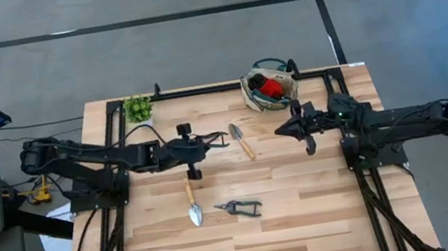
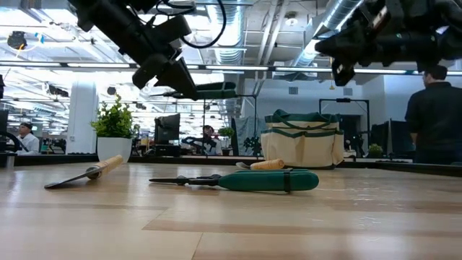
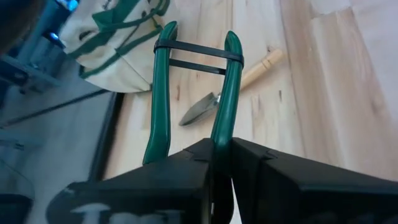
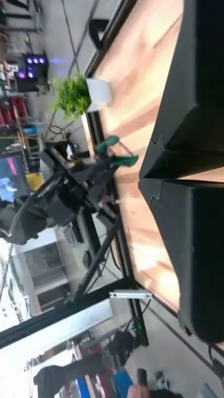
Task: Pick & Place Garden tools in Gardening bag
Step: Put the top green shears into the gardening bag
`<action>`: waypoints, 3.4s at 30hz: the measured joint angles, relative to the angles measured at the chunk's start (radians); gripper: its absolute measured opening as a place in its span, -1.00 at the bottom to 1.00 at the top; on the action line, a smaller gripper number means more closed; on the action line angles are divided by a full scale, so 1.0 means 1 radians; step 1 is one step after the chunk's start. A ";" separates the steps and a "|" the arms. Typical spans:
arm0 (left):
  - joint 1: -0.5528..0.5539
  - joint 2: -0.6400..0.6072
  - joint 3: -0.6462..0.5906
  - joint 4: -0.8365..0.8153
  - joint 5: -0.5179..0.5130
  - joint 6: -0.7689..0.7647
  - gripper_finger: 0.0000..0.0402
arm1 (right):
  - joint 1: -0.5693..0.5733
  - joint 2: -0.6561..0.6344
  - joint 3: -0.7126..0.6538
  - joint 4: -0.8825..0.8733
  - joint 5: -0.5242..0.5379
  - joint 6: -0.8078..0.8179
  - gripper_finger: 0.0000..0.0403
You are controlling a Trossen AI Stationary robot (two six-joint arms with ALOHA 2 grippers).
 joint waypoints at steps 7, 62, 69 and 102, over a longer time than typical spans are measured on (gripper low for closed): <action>-0.032 0.000 0.011 0.049 -0.065 0.061 -0.94 | 0.012 0.072 0.126 -0.136 0.003 0.000 -1.00; 0.086 0.372 0.242 0.744 -0.047 0.070 -0.94 | -0.052 0.438 0.248 0.237 0.187 -0.064 0.13; 0.086 0.372 0.242 0.746 -0.048 0.069 -0.94 | -0.051 0.438 0.248 0.282 0.186 -0.088 0.04; 0.087 0.371 0.242 0.746 -0.059 0.070 -0.55 | -0.058 0.438 0.248 0.315 0.189 -0.144 -0.73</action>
